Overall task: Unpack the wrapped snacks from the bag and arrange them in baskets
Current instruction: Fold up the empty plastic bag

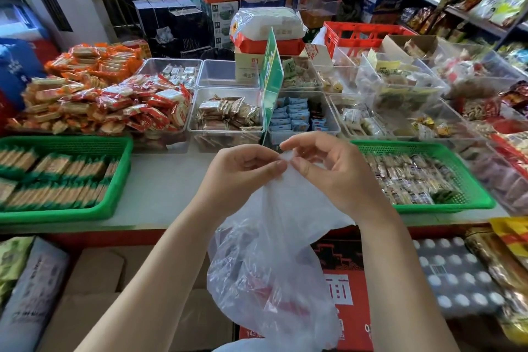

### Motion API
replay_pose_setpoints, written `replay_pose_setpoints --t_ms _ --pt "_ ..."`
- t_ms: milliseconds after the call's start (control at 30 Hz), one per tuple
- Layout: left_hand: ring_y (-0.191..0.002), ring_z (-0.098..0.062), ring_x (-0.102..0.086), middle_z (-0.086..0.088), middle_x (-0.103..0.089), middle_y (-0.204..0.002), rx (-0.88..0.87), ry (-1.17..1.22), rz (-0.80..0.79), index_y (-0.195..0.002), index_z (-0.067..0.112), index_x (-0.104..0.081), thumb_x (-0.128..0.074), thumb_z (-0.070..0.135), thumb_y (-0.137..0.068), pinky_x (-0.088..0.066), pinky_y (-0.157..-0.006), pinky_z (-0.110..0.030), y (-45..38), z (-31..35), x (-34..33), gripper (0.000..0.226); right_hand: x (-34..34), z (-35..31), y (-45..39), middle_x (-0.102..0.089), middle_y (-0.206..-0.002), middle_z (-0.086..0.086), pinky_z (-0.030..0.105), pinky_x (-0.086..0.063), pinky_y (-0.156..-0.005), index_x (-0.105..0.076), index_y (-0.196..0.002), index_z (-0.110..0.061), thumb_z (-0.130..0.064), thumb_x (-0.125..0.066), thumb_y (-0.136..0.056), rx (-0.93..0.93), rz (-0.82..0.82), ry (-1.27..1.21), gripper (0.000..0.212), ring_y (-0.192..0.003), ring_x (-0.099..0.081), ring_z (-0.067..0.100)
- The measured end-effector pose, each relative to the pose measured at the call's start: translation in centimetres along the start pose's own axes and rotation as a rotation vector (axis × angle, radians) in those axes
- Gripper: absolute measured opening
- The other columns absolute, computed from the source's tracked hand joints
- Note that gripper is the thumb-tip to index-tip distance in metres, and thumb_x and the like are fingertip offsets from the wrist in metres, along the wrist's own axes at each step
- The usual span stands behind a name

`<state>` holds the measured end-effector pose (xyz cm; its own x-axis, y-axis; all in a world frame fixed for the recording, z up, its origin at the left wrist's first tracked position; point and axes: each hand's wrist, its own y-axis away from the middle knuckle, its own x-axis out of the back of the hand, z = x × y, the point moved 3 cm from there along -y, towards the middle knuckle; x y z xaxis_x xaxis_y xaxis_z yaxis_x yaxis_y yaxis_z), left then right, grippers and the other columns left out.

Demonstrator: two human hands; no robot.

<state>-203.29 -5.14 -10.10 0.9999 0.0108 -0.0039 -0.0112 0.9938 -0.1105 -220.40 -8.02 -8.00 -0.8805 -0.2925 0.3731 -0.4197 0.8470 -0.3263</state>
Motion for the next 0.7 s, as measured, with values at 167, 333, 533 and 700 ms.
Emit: replay_pose_setpoints --t_ms 167,333,533,700 --pt "-0.066 -0.009 -0.065 -0.002 -0.073 -0.072 0.023 -0.004 0.010 -0.085 0.008 -0.075 -0.075 0.000 -0.082 -0.053 -0.066 -0.017 -0.2 -0.1 -0.1 0.008 0.4 0.5 0.1 -0.068 -0.088 -0.008 0.031 -0.053 -0.084 -0.066 -0.093 -0.025 -0.010 -0.073 -0.089 -0.020 0.015 -0.025 0.017 -0.087 -0.066 0.015" --pt "-0.069 -0.014 -0.063 -0.007 -0.074 -0.075 0.046 -0.019 -0.010 -0.088 0.007 -0.077 -0.070 0.011 -0.090 -0.050 -0.067 -0.019 -0.4 0.2 -0.5 0.008 0.8 0.4 0.1 -0.069 -0.085 -0.006 0.029 -0.055 -0.082 -0.067 -0.089 -0.021 -0.009 -0.076 -0.088 -0.001 0.063 -0.006 0.015 -0.083 -0.067 0.016" --pt "-0.066 -0.015 -0.058 -0.001 -0.073 -0.072 0.132 0.029 0.024 -0.087 0.010 -0.078 -0.064 0.012 -0.095 -0.042 -0.067 -0.029 -0.7 0.2 -0.8 0.016 1.4 0.8 0.4 -0.069 -0.082 -0.008 0.028 -0.053 -0.081 -0.067 -0.084 -0.023 -0.007 -0.077 -0.085 -0.029 0.116 -0.049 0.019 -0.082 -0.067 0.015" --pt "-0.061 -0.010 -0.057 0.002 -0.069 -0.068 0.099 -0.026 0.059 -0.084 0.013 -0.078 -0.065 0.014 -0.095 -0.042 -0.060 -0.023 -1.1 0.2 -1.1 0.016 1.6 0.6 0.5 -0.070 -0.082 -0.008 0.029 -0.055 -0.082 -0.068 -0.085 -0.023 -0.010 -0.078 -0.084 -0.056 0.117 -0.051 0.016 -0.082 -0.068 0.015"
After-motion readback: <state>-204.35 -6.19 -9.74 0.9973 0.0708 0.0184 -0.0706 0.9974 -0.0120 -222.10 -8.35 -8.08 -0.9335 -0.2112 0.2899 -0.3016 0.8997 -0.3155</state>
